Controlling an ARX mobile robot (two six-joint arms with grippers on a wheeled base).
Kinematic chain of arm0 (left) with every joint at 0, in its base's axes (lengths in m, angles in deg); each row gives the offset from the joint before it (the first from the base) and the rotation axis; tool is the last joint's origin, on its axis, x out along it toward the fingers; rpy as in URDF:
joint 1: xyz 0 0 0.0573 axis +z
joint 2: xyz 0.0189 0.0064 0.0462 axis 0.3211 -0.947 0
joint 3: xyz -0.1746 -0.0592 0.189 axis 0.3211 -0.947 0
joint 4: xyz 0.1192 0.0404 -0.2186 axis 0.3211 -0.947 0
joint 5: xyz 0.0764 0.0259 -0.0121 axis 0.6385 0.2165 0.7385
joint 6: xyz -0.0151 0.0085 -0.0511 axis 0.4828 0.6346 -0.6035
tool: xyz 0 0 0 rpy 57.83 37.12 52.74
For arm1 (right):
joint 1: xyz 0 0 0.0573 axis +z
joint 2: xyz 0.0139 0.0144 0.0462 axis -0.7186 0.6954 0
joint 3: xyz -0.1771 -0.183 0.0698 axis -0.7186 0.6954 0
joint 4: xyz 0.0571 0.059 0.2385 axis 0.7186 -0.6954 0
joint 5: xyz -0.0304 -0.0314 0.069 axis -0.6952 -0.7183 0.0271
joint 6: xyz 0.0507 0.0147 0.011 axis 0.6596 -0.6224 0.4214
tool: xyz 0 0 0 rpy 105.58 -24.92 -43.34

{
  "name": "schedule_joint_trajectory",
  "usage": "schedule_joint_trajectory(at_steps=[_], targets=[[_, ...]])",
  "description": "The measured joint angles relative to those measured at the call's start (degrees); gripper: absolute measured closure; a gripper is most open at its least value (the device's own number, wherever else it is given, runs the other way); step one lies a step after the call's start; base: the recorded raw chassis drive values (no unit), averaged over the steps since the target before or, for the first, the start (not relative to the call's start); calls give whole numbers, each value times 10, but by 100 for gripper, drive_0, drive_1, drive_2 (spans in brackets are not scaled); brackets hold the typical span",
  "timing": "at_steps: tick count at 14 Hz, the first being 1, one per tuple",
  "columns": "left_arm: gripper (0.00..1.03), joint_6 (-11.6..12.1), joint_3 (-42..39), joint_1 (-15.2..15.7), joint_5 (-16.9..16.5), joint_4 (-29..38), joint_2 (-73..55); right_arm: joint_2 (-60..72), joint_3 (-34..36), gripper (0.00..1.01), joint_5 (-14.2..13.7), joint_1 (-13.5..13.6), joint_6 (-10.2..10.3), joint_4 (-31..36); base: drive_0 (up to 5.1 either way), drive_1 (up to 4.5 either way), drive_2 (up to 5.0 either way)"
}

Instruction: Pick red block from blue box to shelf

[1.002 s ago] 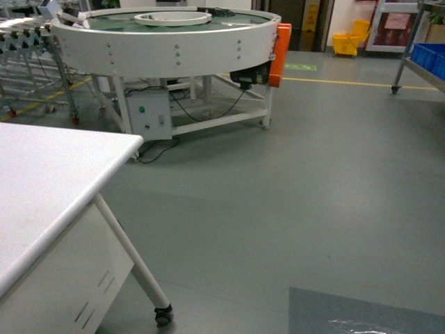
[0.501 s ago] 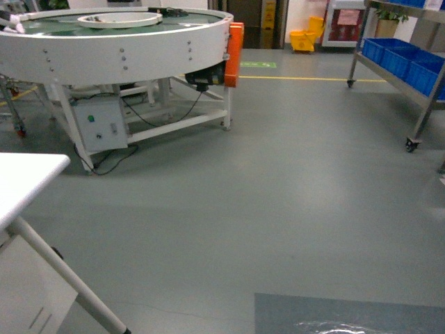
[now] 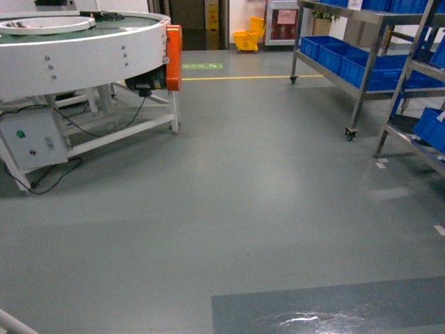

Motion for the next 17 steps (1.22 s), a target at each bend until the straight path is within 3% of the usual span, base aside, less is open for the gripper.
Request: schedule_joint_trajectory(at_steps=[6,9,17], targets=[[5,0,0,0,0,-1,0,3,0,72,0,0,0,0,345,137,-448],[5,0,0,0,0,0,0,5,0,72,-1,0,0,-2,-5,179,-189],[5,0,0,0,1,1,0,3,0,72,-1,0,0,-3,6,402,-391]])
